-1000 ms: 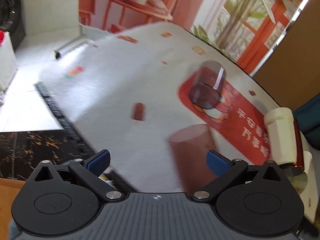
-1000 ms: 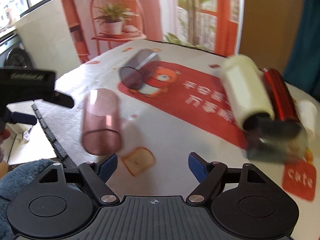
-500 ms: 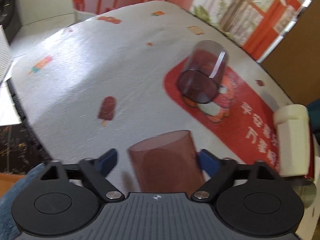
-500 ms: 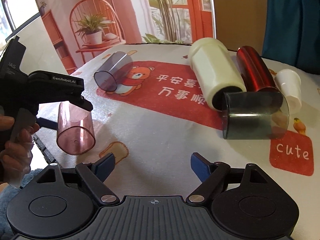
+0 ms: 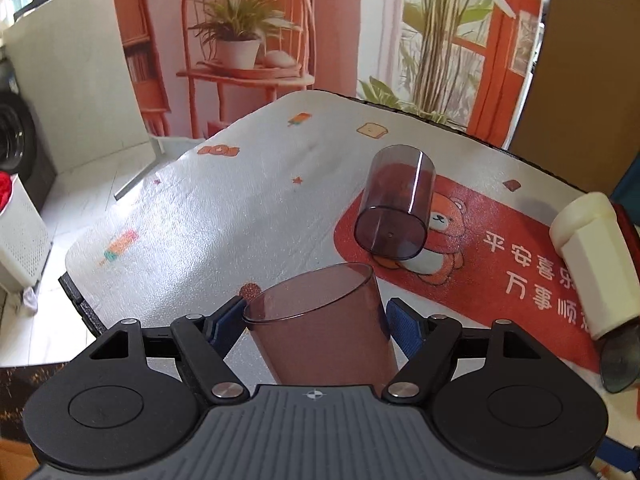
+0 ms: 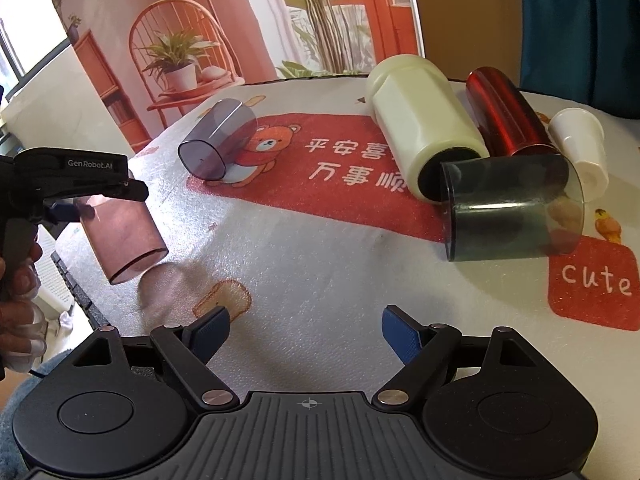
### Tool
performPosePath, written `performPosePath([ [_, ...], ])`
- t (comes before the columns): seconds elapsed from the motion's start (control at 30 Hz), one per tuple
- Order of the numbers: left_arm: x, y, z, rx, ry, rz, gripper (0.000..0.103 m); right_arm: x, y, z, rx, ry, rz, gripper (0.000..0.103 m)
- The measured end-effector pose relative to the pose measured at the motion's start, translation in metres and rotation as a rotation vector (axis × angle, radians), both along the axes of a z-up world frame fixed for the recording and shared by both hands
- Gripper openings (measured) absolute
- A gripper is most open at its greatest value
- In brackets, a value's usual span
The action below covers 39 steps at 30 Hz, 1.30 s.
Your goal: Flip cup upright
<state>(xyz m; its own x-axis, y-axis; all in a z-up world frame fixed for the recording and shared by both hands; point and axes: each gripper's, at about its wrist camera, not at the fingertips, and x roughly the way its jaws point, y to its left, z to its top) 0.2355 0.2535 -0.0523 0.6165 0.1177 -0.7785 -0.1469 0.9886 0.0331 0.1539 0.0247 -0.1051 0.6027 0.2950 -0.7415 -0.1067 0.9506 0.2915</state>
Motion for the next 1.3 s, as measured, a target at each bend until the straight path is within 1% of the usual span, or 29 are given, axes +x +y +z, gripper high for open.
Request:
performPosePath([
  [0.13, -0.009, -0.005, 0.004, 0.013, -0.017, 0.003, 0.078, -0.001, -0.001, 0.001, 0.001, -0.002, -0.006, 0.081],
  [0.3, -0.023, -0.008, 0.003, 0.033, -0.064, -0.004, 0.077, -0.001, -0.003, 0.002, 0.010, -0.002, -0.014, 0.081],
  [0.37, -0.020, -0.006, 0.002, 0.043, -0.070, 0.009, 0.077, -0.002, -0.002, 0.001, 0.010, -0.002, -0.010, 0.081],
  [0.5, -0.006, 0.002, 0.005, 0.025, -0.093, 0.045, 0.077, -0.003, -0.002, 0.001, 0.006, -0.001, -0.007, 0.081],
  [0.6, 0.000, 0.000, 0.005, 0.050, -0.112, 0.050, 0.076, -0.004, -0.002, 0.002, 0.012, 0.006, -0.005, 0.082],
  [0.7, 0.002, -0.005, 0.000, 0.056, -0.092, 0.027, 0.076, -0.003, -0.002, 0.001, 0.013, 0.008, -0.005, 0.082],
  [0.8, -0.003, -0.008, -0.001, 0.069, -0.097, 0.009, 0.076, -0.002, -0.002, 0.000, 0.014, 0.016, -0.009, 0.082],
  [0.9, -0.001, -0.005, 0.001, 0.039, -0.094, 0.005, 0.074, -0.002, -0.002, -0.001, 0.014, 0.020, -0.008, 0.082],
  [1.13, -0.004, 0.003, 0.004, 0.016, -0.050, 0.010, 0.072, -0.003, -0.001, 0.001, 0.012, 0.012, -0.012, 0.082],
  [1.2, -0.007, 0.003, 0.004, 0.020, -0.032, 0.007, 0.072, -0.003, -0.001, 0.001, 0.012, 0.013, -0.009, 0.082],
  [1.3, -0.013, 0.002, 0.003, 0.024, -0.026, -0.002, 0.072, -0.004, 0.000, 0.001, 0.012, 0.013, -0.005, 0.082],
])
